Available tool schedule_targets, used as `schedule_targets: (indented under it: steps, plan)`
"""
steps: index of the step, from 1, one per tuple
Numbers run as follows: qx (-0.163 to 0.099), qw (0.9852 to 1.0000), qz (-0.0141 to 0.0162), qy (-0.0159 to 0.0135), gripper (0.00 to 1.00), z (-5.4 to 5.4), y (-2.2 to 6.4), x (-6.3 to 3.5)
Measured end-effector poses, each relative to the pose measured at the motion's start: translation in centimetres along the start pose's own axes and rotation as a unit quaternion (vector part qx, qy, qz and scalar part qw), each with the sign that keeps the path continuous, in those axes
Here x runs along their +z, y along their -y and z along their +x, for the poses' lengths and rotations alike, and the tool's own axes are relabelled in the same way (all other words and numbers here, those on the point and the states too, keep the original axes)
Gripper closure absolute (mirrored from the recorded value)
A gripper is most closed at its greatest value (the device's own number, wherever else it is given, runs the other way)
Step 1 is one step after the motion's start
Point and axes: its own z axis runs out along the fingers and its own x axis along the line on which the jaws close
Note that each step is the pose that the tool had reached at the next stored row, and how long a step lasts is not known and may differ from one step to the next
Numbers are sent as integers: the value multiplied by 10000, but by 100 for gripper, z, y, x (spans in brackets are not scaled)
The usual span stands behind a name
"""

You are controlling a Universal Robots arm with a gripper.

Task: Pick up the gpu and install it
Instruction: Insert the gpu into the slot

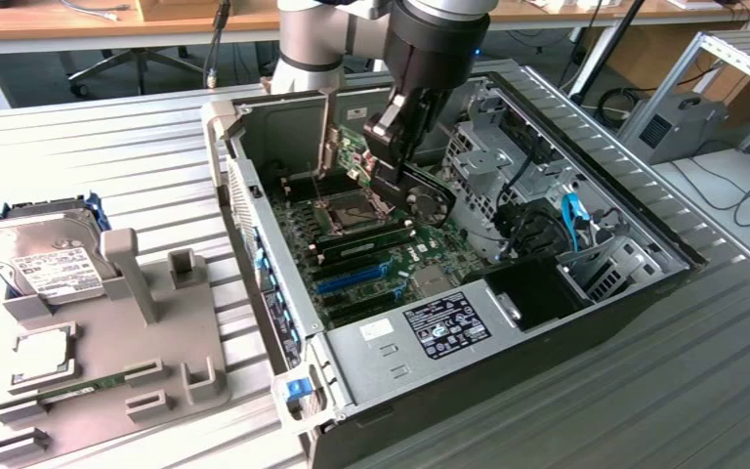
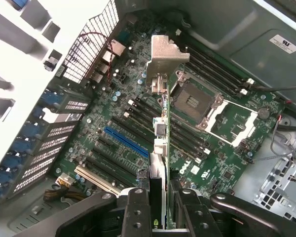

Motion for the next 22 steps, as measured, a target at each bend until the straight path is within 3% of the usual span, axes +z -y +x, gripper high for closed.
schedule_targets:
  steps: [22]
  plan:
    - [-238, 9997, -5, -9, 74, -1, 1, 2]
